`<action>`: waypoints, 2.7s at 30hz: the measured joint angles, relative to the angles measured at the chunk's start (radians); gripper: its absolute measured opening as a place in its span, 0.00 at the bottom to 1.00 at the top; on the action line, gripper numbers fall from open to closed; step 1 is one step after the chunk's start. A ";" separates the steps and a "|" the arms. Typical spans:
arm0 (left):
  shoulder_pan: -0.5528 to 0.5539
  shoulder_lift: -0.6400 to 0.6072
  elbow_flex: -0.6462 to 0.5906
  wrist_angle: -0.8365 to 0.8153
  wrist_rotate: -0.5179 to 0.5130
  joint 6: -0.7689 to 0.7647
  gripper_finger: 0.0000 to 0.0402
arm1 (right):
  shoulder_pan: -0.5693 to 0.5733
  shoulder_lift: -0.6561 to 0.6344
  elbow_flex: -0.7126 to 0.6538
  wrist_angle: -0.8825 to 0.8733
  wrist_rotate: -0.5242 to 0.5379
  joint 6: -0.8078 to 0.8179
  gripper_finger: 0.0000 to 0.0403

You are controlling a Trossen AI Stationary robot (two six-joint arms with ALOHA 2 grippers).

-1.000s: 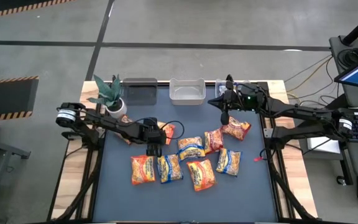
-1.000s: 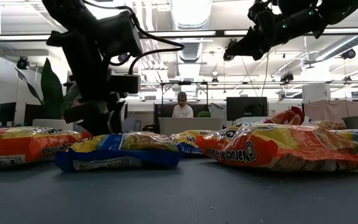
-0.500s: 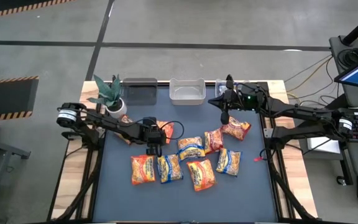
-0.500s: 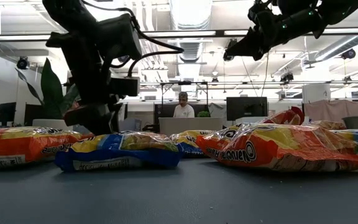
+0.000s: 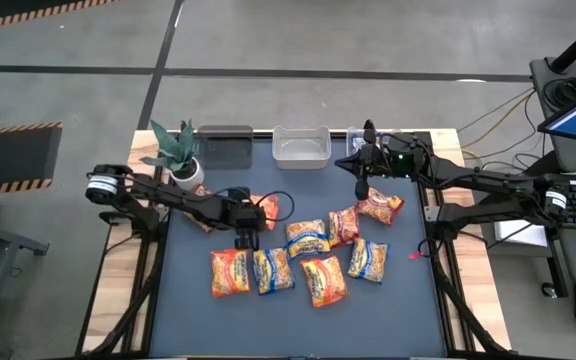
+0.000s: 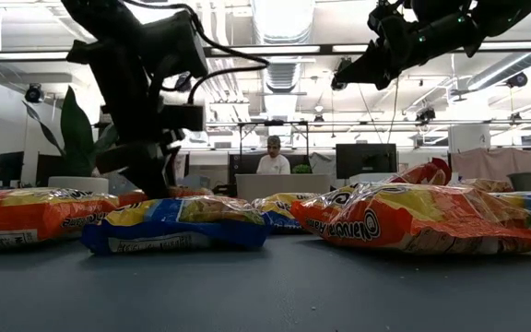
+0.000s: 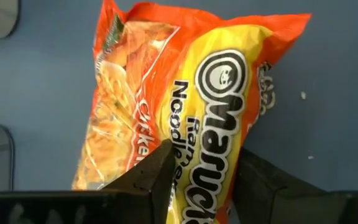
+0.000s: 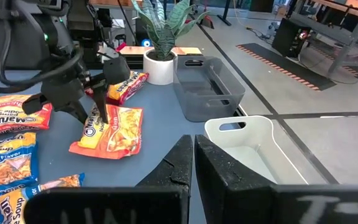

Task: Sort Maruchan noodles
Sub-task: Put the top orange noodle pack into the white bin

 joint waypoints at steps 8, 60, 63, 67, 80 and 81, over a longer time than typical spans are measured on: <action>0.004 -0.038 0.000 0.007 -0.058 -0.071 0.17 | 0.000 0.000 0.000 0.000 0.000 0.000 0.02; 0.379 -0.518 0.001 0.676 0.179 -0.069 0.04 | 0.000 0.000 0.000 0.000 0.000 0.003 0.02; 0.416 -0.468 0.001 0.735 0.179 -0.033 0.04 | 0.000 0.000 0.000 0.000 0.000 0.001 0.02; 0.484 -0.404 0.001 0.777 0.178 -0.026 0.04 | 0.000 0.000 0.000 0.000 0.000 0.004 0.02; 0.564 -0.346 0.001 0.838 0.181 -0.066 0.04 | 0.000 0.000 0.000 0.000 0.000 0.000 0.02; 0.568 -0.348 0.001 0.838 0.181 -0.066 0.04 | 0.000 0.000 0.000 0.000 0.000 0.000 0.02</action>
